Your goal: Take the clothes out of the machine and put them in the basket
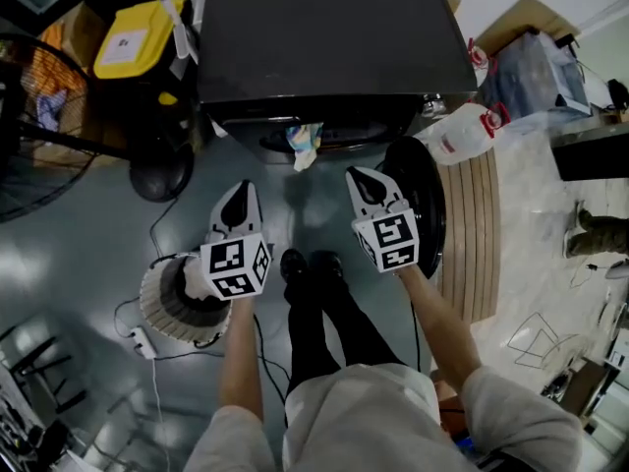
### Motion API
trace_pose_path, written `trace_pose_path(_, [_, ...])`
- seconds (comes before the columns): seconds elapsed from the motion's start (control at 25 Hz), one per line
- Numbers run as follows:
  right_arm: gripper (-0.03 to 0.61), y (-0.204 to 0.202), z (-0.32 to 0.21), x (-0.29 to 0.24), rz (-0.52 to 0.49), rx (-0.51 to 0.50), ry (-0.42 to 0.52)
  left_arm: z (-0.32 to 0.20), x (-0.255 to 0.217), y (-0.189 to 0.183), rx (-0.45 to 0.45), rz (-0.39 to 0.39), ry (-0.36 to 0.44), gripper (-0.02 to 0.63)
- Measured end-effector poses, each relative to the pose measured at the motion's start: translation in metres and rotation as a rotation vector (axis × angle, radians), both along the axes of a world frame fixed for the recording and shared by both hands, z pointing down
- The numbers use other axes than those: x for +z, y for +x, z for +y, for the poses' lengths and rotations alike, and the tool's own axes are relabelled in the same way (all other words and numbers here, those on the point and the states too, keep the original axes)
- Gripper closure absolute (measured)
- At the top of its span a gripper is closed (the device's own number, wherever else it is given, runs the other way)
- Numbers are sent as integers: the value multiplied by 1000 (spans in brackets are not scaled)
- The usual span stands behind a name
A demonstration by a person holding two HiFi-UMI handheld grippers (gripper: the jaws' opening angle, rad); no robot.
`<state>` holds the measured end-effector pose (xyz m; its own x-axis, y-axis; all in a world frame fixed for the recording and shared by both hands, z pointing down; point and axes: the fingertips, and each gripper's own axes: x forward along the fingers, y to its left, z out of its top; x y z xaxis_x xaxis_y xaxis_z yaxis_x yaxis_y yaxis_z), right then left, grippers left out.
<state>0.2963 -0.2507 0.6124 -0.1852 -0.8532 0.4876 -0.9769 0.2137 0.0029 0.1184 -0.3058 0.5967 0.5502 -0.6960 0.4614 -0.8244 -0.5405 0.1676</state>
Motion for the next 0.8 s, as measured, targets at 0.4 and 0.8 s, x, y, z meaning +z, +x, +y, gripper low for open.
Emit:
trace_pose_path(0.4, [555, -17, -14, 134, 2, 38, -86, -8, 124, -20, 22, -13, -72, 597])
trace_pose_path(0.8, [555, -16, -50, 258, -12, 65, -121, -27, 223, -21, 41, -14, -89, 597])
